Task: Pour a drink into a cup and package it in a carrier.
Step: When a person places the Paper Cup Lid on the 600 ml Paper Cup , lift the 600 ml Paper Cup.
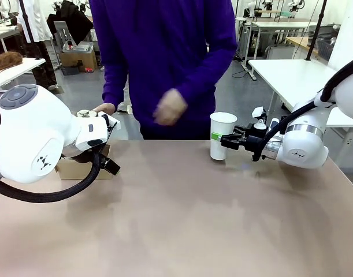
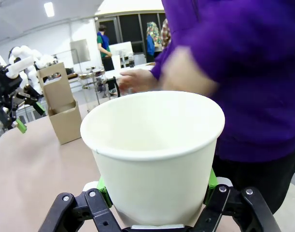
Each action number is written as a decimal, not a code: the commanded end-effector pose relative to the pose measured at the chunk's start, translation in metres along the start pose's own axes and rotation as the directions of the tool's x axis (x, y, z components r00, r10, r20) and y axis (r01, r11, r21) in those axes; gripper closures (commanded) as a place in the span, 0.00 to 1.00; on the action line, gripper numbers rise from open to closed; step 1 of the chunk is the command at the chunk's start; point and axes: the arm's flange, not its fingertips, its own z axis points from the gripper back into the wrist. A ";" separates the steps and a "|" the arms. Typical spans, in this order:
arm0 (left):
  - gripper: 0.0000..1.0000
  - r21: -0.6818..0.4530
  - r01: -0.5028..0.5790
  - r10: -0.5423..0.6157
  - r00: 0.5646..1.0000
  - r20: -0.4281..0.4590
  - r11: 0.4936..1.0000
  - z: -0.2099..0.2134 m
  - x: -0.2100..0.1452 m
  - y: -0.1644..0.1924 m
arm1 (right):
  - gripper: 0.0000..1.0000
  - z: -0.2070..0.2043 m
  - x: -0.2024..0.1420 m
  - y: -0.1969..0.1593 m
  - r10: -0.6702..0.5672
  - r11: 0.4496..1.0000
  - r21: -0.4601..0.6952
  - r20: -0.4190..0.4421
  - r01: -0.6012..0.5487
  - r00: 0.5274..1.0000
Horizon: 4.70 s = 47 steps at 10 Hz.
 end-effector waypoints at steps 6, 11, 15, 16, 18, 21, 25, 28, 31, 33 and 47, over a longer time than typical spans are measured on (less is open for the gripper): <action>0.00 -0.002 -0.002 0.002 1.000 0.001 1.000 0.000 0.000 0.001 | 0.20 -0.001 0.005 0.001 0.007 1.000 0.001 0.005 -0.007 1.000; 0.00 -0.002 -0.002 0.002 1.000 0.001 1.000 0.000 0.000 0.001 | 0.20 -0.001 0.005 0.001 0.007 1.000 0.001 0.005 -0.007 1.000; 0.00 -0.002 -0.002 0.002 1.000 0.001 1.000 0.000 0.000 0.001 | 0.20 -0.001 0.005 0.001 0.007 1.000 0.001 0.005 -0.007 1.000; 0.00 -0.002 -0.002 0.002 1.000 0.001 1.000 0.000 0.000 0.001 | 0.20 -0.001 0.005 0.001 0.007 1.000 0.001 0.005 -0.007 1.000; 0.00 -0.002 -0.002 0.002 1.000 0.001 1.000 0.000 0.000 0.001 | 0.20 -0.001 0.005 0.001 0.007 1.000 0.001 0.005 -0.007 1.000; 0.00 -0.002 -0.002 0.002 1.000 0.001 1.000 0.000 0.000 0.001 | 0.20 -0.001 0.005 0.001 0.007 1.000 0.001 0.005 -0.007 1.000; 0.00 -0.002 -0.002 0.002 1.000 0.001 1.000 0.000 0.000 0.001 | 0.20 -0.001 0.005 0.001 0.007 1.000 0.001 0.005 -0.007 1.000; 0.00 -0.002 -0.002 0.002 1.000 0.001 1.000 0.000 0.000 0.001 | 0.20 -0.001 0.005 0.001 0.007 1.000 0.001 0.005 -0.007 1.000; 0.00 -0.002 -0.002 0.002 1.000 0.001 1.000 0.000 0.000 0.001 | 0.20 -0.001 0.005 0.001 0.007 1.000 0.001 0.005 -0.007 1.000; 0.00 -0.002 -0.002 0.002 1.000 0.001 1.000 0.000 0.000 0.001 | 0.20 -0.001 0.005 0.001 0.007 1.000 0.001 0.005 -0.007 1.000; 0.00 -0.002 -0.002 0.002 1.000 0.001 1.000 0.000 0.000 0.001 | 0.20 -0.001 0.005 0.001 0.007 1.000 0.001 0.005 -0.007 1.000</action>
